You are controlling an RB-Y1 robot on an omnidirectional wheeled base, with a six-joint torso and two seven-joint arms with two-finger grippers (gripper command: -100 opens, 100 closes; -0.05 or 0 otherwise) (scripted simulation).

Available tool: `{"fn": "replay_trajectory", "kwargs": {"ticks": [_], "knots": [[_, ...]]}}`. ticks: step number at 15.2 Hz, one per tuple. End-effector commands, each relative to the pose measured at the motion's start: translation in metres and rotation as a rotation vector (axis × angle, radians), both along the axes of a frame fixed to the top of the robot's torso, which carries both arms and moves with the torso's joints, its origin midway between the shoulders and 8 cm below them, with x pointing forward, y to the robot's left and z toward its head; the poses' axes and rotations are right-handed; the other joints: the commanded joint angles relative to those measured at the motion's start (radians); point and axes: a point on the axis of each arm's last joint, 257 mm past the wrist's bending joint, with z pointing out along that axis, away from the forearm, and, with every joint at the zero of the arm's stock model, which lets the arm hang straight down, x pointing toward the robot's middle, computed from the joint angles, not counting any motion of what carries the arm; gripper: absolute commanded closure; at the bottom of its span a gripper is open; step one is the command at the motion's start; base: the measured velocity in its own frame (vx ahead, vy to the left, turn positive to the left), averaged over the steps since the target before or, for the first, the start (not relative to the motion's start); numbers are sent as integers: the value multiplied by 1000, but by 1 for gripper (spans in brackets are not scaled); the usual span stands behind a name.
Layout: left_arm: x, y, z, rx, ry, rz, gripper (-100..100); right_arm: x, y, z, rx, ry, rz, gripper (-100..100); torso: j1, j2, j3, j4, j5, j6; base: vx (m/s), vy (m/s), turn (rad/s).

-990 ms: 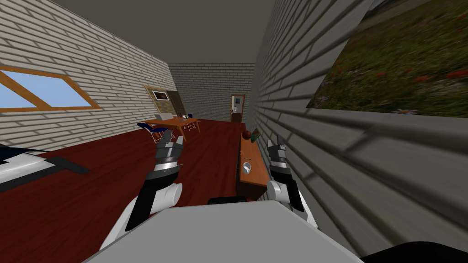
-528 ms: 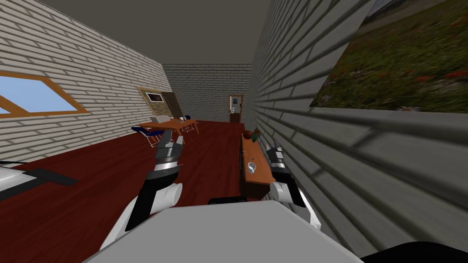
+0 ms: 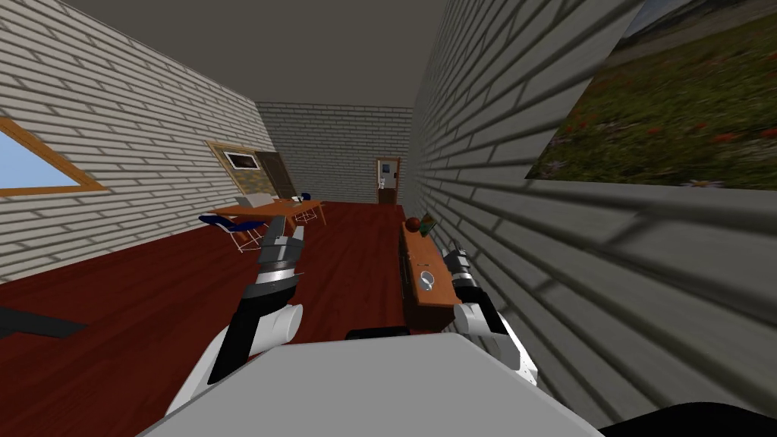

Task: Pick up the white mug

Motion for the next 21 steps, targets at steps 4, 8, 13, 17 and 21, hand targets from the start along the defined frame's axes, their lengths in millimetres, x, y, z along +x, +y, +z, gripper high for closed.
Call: {"fn": "replay_trajectory", "kwargs": {"ticks": [4,8,13,17,21], "knots": [[0,0,0,0,0,0,0,2,-29,-55,97,150,-26,-100,0,-4,-2,-1,0,0,131,183,-121],[0,0,0,0,0,0,0,-3,-59,-102,191,266,-65,-100,-3,-3,-2,-1,0,0,113,151,-99],[0,0,0,0,0,0,0,-15,-90,-148,297,378,-117,-100,-5,-4,-3,-1,-1,0,128,128,-115],[0,0,0,0,0,0,0,-27,-107,-180,362,461,-155,-100,-3,-11,-6,-2,-1,0,186,149,-107],[0,0,0,0,0,0,0,-52,-137,-226,488,571,-231,-100,-6,-9,-5,-2,-1,0,174,129,-141]]}}
